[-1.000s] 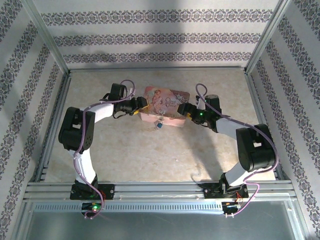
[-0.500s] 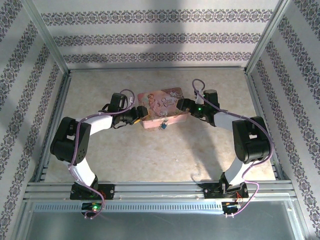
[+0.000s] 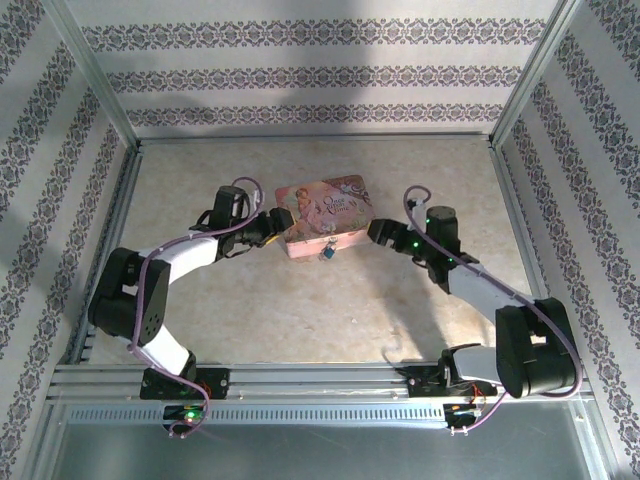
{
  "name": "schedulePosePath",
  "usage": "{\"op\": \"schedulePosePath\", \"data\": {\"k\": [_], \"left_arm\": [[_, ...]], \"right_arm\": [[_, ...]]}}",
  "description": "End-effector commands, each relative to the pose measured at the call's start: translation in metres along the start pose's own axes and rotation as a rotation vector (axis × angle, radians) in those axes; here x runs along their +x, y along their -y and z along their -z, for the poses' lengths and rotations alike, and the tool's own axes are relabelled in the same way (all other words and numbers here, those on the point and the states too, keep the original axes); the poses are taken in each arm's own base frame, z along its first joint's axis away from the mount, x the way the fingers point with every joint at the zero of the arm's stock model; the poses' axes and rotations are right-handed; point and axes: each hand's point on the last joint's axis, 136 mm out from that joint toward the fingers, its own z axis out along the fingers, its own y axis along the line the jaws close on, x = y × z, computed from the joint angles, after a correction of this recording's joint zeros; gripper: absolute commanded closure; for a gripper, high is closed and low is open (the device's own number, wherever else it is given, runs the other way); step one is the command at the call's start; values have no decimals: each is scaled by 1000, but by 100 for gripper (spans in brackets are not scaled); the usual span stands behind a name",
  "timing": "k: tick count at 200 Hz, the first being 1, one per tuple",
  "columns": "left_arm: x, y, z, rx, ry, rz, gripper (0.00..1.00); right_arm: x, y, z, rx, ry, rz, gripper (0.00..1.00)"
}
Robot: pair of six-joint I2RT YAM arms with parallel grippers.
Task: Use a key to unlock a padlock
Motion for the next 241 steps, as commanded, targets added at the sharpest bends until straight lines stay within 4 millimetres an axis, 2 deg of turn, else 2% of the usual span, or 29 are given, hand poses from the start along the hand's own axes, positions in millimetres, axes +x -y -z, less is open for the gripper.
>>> {"op": "schedulePosePath", "data": {"k": [1,29,73,104,145,241], "left_arm": [[-13,7,12,21,58,-5,30],[-12,3,12,17,65,21,30],[-10,-9,1,23,58,62,30],[-10,-14,-6,20,48,77,31],[-9,-22,-14,7,36,86,32],[-8,-28,-19,-2,26,98,31]], "right_arm": [[16,-27,-5,-85,0,30,20],[32,-33,-18,-89,19,30,27],[58,-40,-48,-121,11,27,39],[74,-30,-66,-108,-4,11,44],[85,-15,-85,-74,-21,5,52],[96,-7,-108,-87,-30,-16,65]]}}
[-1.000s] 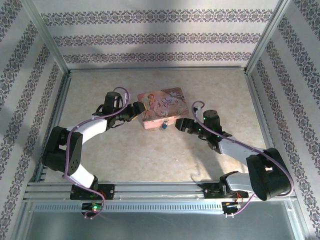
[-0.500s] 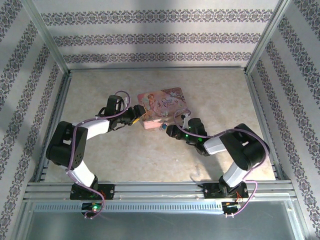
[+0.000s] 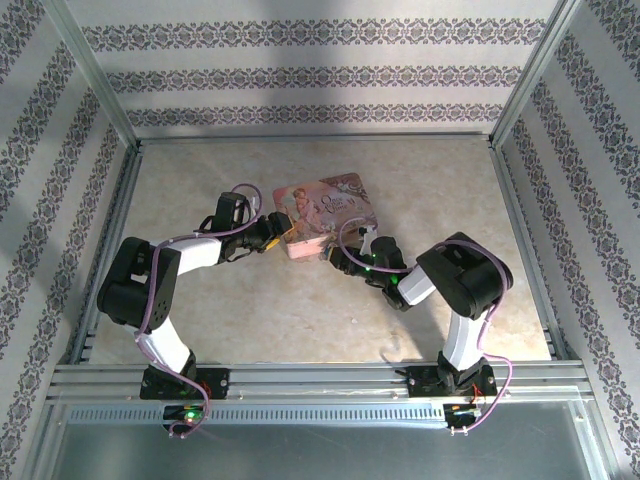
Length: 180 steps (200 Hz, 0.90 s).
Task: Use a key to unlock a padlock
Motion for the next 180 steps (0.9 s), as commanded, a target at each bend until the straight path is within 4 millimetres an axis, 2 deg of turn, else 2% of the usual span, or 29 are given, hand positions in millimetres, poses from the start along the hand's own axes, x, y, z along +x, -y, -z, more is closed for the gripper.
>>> {"op": "schedulePosePath", "data": {"k": [1,42,77,114,149,180], "left_arm": [[-12,5,-1,23,29,-4,32],[-12,5,-1,22,31,-3,32],[-12,6,3,19,41,-9,32],[-14,15,16,4,64,-45,32],[-14,21,29,-10,81,-69,31],[-14,24,34,-16,89,-78,31]], "right_arm": [[5,0,-9,-4,-7,-5,65],[4,0,-12,-2,1,-3,71],[3,3,-10,13,14,-16,83],[-2,6,-1,62,40,-57,93],[4,29,14,289,14,-105,94],[6,36,28,505,-31,-101,95]]}}
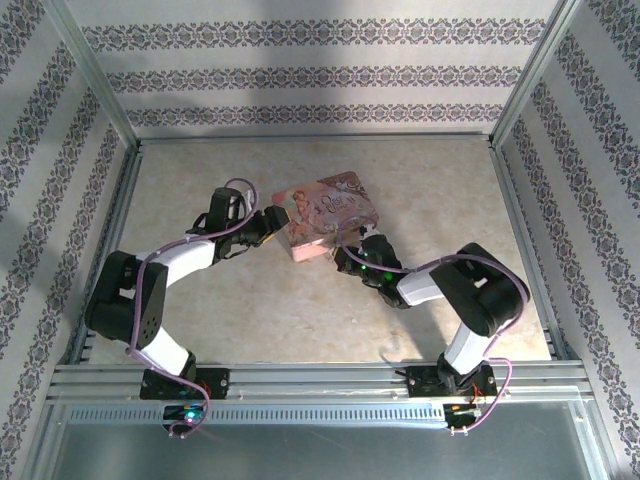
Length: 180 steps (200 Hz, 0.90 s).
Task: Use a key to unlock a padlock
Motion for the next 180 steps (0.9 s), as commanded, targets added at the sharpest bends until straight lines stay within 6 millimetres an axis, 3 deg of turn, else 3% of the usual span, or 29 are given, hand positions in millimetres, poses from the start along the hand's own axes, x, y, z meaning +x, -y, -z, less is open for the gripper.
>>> {"op": "schedulePosePath", "data": {"k": [1,65,111,180], "left_arm": [[-4,-2,8,-29,16,-17,31],[-4,-3,9,-32,19,-17,31],[-3,-7,10,-29,26,-8,31],[-4,-12,11,-30,38,4,31]], "right_arm": [[7,34,11,281,-36,-13,95],[5,47,21,635,-51,72,96],[-16,31,28,809,33,209,100],[-19,17,18,940,83,420,100]]}}
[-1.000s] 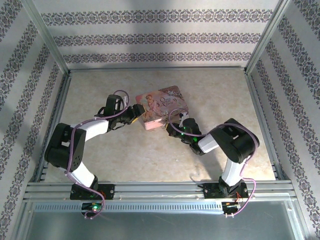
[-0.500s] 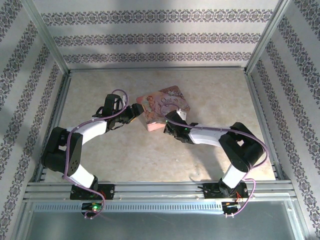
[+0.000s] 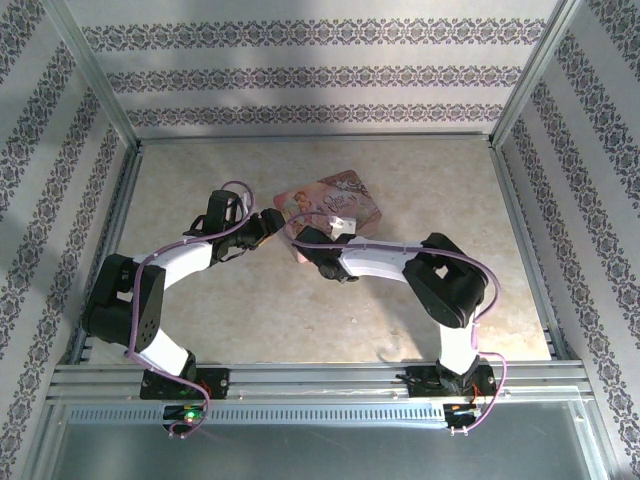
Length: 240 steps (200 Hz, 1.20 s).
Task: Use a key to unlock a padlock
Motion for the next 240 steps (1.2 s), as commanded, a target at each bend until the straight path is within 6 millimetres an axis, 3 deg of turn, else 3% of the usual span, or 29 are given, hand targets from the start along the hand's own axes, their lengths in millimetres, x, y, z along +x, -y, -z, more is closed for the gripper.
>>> {"op": "schedulePosePath", "data": {"k": [1,77,166,240], "left_arm": [[-7,4,8,19,37,-16,31],[-6,2,8,18,40,-8,31],[-7,4,10,17,45,-13,31],[-9,2,14,6,51,-14,31]], "right_arm": [[-8,14,3,119,67,76,100],[0,-11,-1,176,63,167,100],[1,-22,4,142,56,193,71],[12,-40,15,-51,-2,214,30]]}}
